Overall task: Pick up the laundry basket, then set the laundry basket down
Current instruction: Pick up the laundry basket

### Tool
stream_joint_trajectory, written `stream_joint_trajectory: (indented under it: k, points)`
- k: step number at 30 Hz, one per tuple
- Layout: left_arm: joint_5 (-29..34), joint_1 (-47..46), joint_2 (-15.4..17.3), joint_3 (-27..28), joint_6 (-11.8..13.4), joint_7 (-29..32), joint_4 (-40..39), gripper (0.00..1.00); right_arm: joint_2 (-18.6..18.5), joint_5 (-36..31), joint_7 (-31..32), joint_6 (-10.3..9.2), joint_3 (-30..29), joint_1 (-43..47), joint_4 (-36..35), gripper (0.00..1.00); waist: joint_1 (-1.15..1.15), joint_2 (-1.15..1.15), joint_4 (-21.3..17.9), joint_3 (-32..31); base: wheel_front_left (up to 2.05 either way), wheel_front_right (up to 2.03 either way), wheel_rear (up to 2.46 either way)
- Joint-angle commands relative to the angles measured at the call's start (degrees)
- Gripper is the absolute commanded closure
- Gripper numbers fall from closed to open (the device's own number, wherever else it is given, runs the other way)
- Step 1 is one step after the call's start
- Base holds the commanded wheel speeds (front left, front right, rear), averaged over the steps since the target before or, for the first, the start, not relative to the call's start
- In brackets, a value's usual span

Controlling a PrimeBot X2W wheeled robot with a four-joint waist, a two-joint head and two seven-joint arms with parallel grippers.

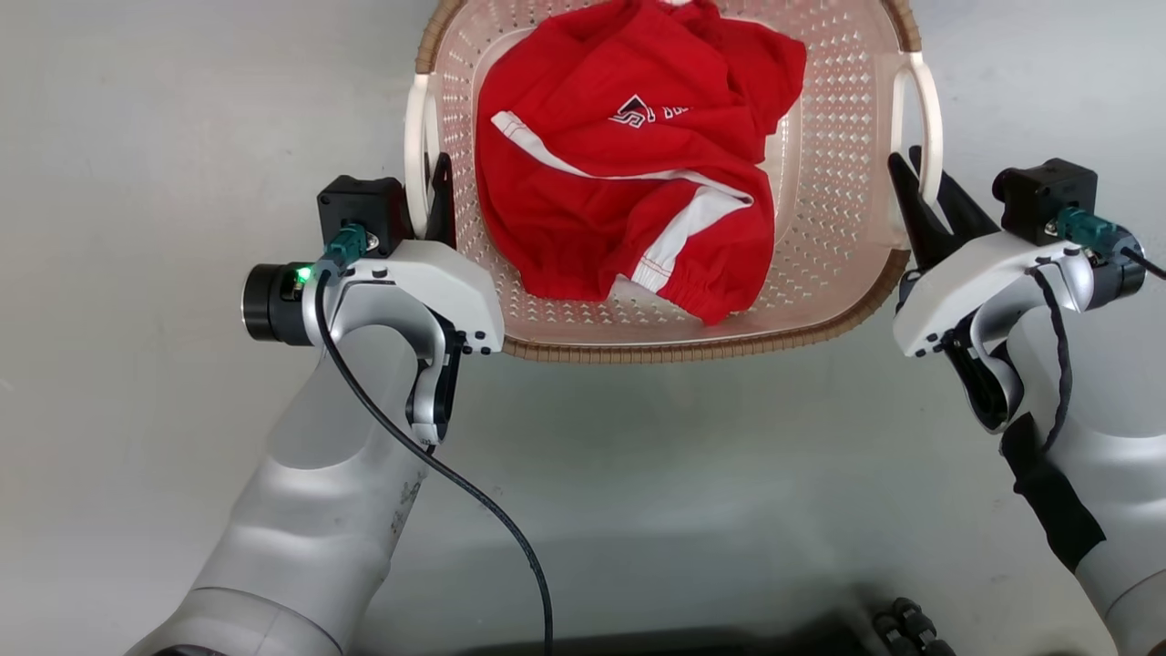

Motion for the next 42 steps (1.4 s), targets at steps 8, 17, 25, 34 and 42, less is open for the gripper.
stream_joint_trajectory:
  k: [8, 17, 25, 34, 42]
  points:
    - [-3.6, 3.1, 1.3, -2.9, -2.1, -0.5, 4.4, 1.00, -0.8, 3.4, -0.4, 0.02, 5.3, 3.1, 5.3, 1.00, 0.00, 0.00, -0.5, -6.6, 0.00, 0.00, 0.00]
    - [-10.6, 6.5, 1.3, -10.0, -4.7, 2.2, 13.0, 1.00, -0.8, 14.1, 4.0, 0.02, 16.6, 4.0, 13.5, 1.00, 0.00, 0.00, -1.6, -19.6, 0.00, 0.00, 0.00]
    - [-14.1, 11.7, 1.3, -15.4, -6.9, 6.5, 16.4, 1.00, -0.8, 21.6, 9.6, 0.02, 23.8, 7.5, 15.5, 1.00, 0.00, 0.00, -2.9, -34.3, 0.00, 0.00, 0.00]
    - [-19.3, 19.5, 1.3, -19.4, -9.5, 11.8, 16.7, 1.00, -0.8, 26.5, 13.6, 0.02, 29.2, 12.6, 17.6, 1.00, 0.00, 0.00, -3.2, -50.4, 0.00, 0.00, 0.00]
    - [-23.2, 22.3, 1.3, -22.5, -10.2, 15.0, 15.8, 1.00, -0.8, 29.7, 15.5, 0.02, 31.7, 14.3, 18.2, 1.00, 0.00, 0.00, -2.4, -58.4, 0.00, 0.00, 0.00]
